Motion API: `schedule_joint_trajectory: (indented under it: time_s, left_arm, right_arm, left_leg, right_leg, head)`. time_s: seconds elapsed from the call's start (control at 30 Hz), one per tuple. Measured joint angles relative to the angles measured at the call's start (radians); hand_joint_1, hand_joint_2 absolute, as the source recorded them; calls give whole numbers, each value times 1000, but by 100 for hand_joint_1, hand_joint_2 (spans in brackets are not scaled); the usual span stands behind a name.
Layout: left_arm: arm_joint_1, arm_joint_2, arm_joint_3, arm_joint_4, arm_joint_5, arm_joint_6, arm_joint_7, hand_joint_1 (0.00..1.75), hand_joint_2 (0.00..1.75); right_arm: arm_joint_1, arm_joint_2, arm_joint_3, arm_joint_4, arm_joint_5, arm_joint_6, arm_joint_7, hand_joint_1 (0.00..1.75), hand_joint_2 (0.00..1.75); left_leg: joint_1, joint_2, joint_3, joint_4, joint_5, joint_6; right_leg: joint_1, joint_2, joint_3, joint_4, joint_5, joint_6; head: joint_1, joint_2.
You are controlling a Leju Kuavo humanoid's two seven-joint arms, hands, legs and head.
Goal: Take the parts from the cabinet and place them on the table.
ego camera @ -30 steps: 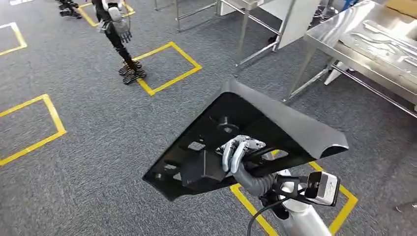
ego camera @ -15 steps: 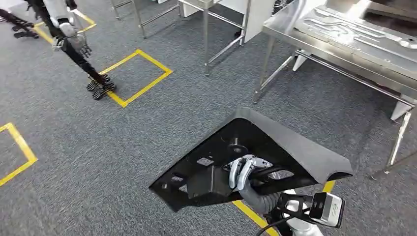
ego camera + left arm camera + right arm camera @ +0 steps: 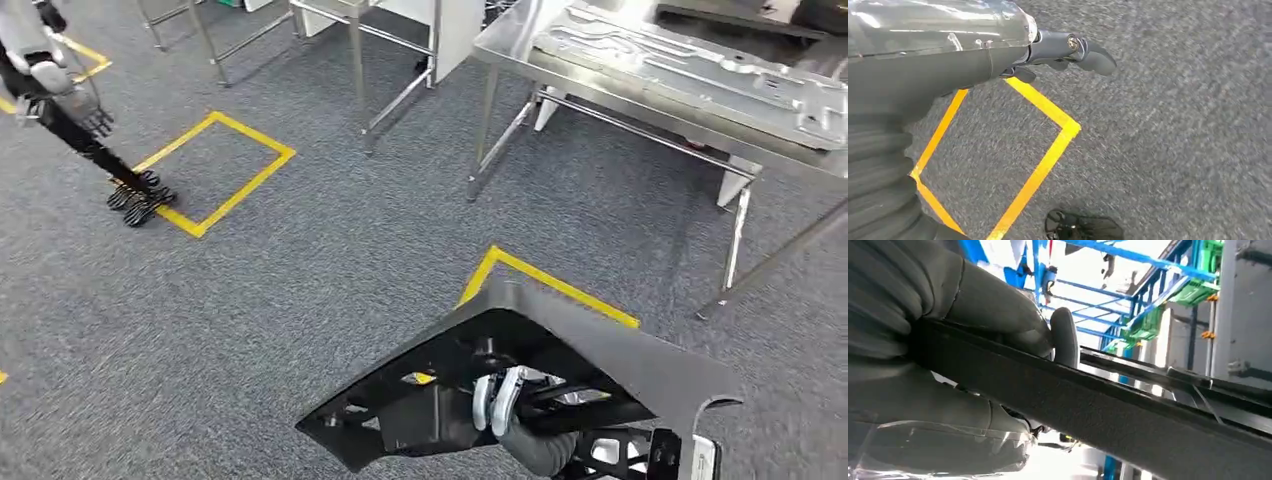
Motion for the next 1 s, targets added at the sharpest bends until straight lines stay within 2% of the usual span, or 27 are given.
schedule_joint_trajectory:
  time_s: [0.03,0.07,0.1,0.13,0.23,0.27,0.3,0.33,0.37,0.4,0.43,0.47,0.5,0.53,0.57,0.6,0.63,0.67,0.73,0.77,0.8,0.83,0.87,0.9,0.93,0.97,1.0]
  left_arm:
    - [-1,-1,0,0,0,0,0,0,175]
    - [-2,-3,0,0,0,0,0,0,175]
    - [-2,-3,0,0,0,0,-1,0,175]
    - [-2,-5,0,0,1,0,-2,0,175]
    - [-8,-8,0,0,3,0,-4,0,175]
    - [-14,-10,0,0,3,0,-4,0,175]
    - [-18,-11,0,0,3,0,-6,0,175]
    - [-18,-13,-1,0,3,0,-8,0,175]
    - [-15,-14,-1,1,4,0,-10,0,175]
    - [-10,-14,-1,1,5,0,-12,0,175]
    - [-6,-14,0,0,7,0,-16,0,175]
    - [-2,-14,0,1,13,2,-18,0,175]
    - [1,-15,0,1,16,3,-20,0,175]
    - [1,-16,1,1,19,3,-22,0,175]
    - [1,-16,2,0,24,6,-22,0,175]
    - [1,-16,2,0,26,10,-23,0,175]
    - [1,-16,3,0,28,11,-24,0,175]
    - [1,-17,3,0,35,13,-26,0,175]
    - [2,-17,4,0,41,14,-31,0,175]
    - [1,-19,4,1,43,14,-32,0,175]
    - [-2,-19,5,0,45,14,-33,0,175]
    - [-1,-19,6,0,47,14,-33,0,175]
    - [2,-19,8,0,47,16,-32,0,175]
    - [5,-19,11,0,48,16,-30,0,175]
    - [6,-19,11,0,49,17,-29,0,175]
    - [7,-19,12,0,50,18,-25,0,175]
    - [6,-19,13,0,52,19,-22,0,175]
  right_arm:
    - [2,1,0,-3,3,5,0,175,175]
    - [3,2,0,-7,7,9,0,175,175]
    - [2,2,1,-11,10,15,0,175,175]
    - [-2,3,1,-13,11,15,0,175,175]
    - [-30,1,2,-10,-6,9,0,175,175]
    - [-57,-8,3,-6,-32,4,0,175,175]
    - [-85,-19,2,-1,-66,3,0,175,175]
    - [-126,-39,-1,10,-105,5,-1,175,175]
    - [-160,-55,-4,26,-138,11,0,175,175]
    - [-187,-71,-10,44,-172,17,0,175,175]
    - [-210,-90,-14,60,-204,15,0,175,175]
    - [-233,-112,-13,77,-238,7,0,175,175]
    - [-256,-131,-12,88,-261,-6,0,175,175]
    - [-274,-143,-9,95,-272,-21,0,175,175]
    - [-292,-150,1,101,-275,-42,0,175,175]
    - [-307,-152,13,104,-276,-60,0,175,175]
    - [-323,-154,29,108,-276,-76,0,175,175]
    - [-340,-155,47,112,-281,-93,8,175,175]
    - [-374,-157,85,111,-308,-134,36,175,175]
    - [-393,-160,98,106,-324,-157,59,175,175]
    - [-409,-166,110,99,-340,-171,78,175,175]
    - [-430,-166,119,91,-353,-180,94,175,175]
    - [-449,-166,129,83,-365,-188,108,175,175]
    - [-460,-166,137,77,-373,-196,120,175,175]
    - [-462,-167,141,74,-378,-199,127,175,175]
    - [-463,-167,145,73,-381,-200,132,175,175]
    - [-467,-167,151,73,-381,-200,134,175,175]
  left_leg:
    - [0,10,3,0,-2,-2]
    - [0,20,8,0,-5,-6]
    - [-2,29,13,0,-8,-11]
    - [-9,38,15,2,-13,-18]
    - [-7,67,25,-3,-15,-36]
    - [-8,78,33,-4,-19,-46]
    - [0,31,28,15,-35,-51]
    - [0,-15,0,73,-69,-52]
    - [1,-38,-39,154,-110,-53]
    - [1,-49,-82,238,-146,-54]
    - [0,-52,-118,305,-164,-55]
    - [1,-53,-135,328,-157,-55]
    - [1,-53,-124,293,-122,-53]
    - [1,-55,-95,221,-76,-51]
    - [2,-65,-51,121,-23,-48]
    - [3,-99,-14,37,10,-43]
    - [2,-133,-5,16,-9,-38]
    - [1,-119,-8,14,-5,-31]
    - [-7,-103,-7,16,-2,-21]
    - [0,-93,-4,5,5,-11]
    - [2,-77,-1,-2,11,-5]
    - [2,-69,-1,-4,11,3]
    - [1,-58,-2,-4,11,4]
    - [0,-46,-2,-4,10,6]
    - [0,-35,-2,-4,8,6]
    - [0,-23,-1,-4,7,5]
    - [0,-13,0,-4,5,3]
  right_leg:
    - [0,-9,42,-80,41,-2]
    - [1,-29,98,-178,80,-7]
    - [5,-70,142,-252,95,-14]
    - [12,-85,144,-262,87,-20]
    - [18,-45,136,-260,89,-33]
    - [11,-29,142,-272,95,-43]
    - [6,-21,148,-279,101,-47]
    - [4,-11,147,-279,103,-53]
    - [5,2,145,-279,104,-57]
    - [6,15,143,-279,105,-59]
    - [8,29,141,-277,106,-59]
    - [9,42,141,-275,106,-59]
    - [9,56,141,-272,105,-59]
    - [9,68,142,-270,104,-57]
    - [8,80,143,-267,103,-54]
    - [8,89,142,-263,101,-50]
    - [12,97,136,-258,101,-42]
    - [8,107,131,-258,103,-36]
    - [0,125,125,-263,110,-21]
    - [5,134,121,-264,111,-12]
    - [3,88,117,-247,100,-13]
    - [7,36,94,-205,70,-12]
    - [6,12,59,-136,32,-8]
    - [3,3,15,-48,-6,-4]
    - [1,2,-23,26,-31,-2]
    - [-1,2,-45,65,-32,1]
    - [-3,0,-40,48,-8,2]
  head:
    - [0,0]
    - [0,0]
    - [0,0]
    - [0,0]
    - [0,0]
    - [0,0]
    - [0,0]
    - [0,0]
    - [0,0]
    - [0,0]
    - [0,0]
    - [0,0]
    - [0,0]
    - [0,0]
    - [0,0]
    - [0,0]
    - [0,0]
    - [0,0]
    - [0,0]
    - [0,0]
    - [0,0]
    - [0,0]
    - [0,0]
    - [0,0]
    - [0,0]
    - [0,0]
    - [0,0]
